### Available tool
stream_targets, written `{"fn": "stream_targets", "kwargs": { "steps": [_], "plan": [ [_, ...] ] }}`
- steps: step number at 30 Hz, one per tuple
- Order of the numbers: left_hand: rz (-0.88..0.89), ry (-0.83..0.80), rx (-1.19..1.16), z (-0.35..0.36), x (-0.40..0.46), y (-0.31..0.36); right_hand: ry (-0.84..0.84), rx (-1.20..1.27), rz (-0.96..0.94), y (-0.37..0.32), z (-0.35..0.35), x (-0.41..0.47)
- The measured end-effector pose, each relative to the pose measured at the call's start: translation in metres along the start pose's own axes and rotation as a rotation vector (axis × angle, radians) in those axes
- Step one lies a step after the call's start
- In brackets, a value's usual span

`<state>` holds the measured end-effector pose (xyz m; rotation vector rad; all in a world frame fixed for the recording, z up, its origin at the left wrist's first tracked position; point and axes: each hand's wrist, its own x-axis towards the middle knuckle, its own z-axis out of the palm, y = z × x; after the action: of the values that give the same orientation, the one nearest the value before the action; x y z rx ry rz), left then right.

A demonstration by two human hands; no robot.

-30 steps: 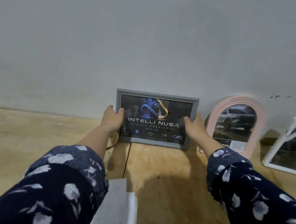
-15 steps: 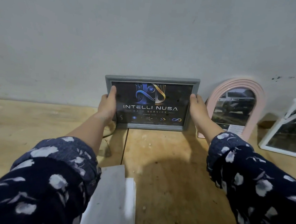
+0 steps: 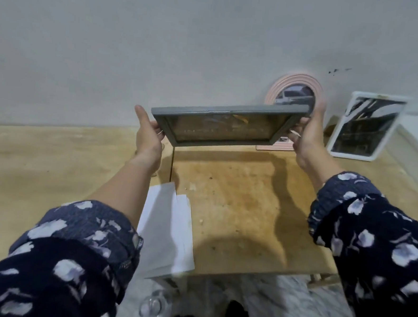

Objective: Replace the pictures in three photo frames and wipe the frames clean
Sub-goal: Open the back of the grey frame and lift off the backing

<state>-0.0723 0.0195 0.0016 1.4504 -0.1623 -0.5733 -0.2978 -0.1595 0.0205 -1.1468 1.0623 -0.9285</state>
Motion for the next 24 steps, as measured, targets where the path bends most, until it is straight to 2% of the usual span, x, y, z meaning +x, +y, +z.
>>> {"fn": "stream_targets", "kwargs": {
  "steps": [6,11,14,19,24],
  "plan": [
    [-0.085,-0.026,-0.085,-0.011,-0.04,-0.057,0.038,0.057,0.124,0.031,-0.075,-0.033],
    [-0.162,-0.075,-0.026,-0.017,-0.075,-0.092,0.073,0.083,0.185,0.058,-0.117,-0.051],
    [-0.224,-0.08,-0.041,-0.013,-0.09,-0.108,0.035,0.083,0.251,0.078,-0.148,-0.048],
    [-0.31,-0.112,0.091,-0.011,-0.111,-0.121,-0.027,0.069,0.334,0.09,-0.177,-0.048],
    [-0.269,-0.15,0.335,0.003,-0.12,-0.131,-0.106,-0.075,0.388,0.096,-0.188,-0.044]
  ]
}}
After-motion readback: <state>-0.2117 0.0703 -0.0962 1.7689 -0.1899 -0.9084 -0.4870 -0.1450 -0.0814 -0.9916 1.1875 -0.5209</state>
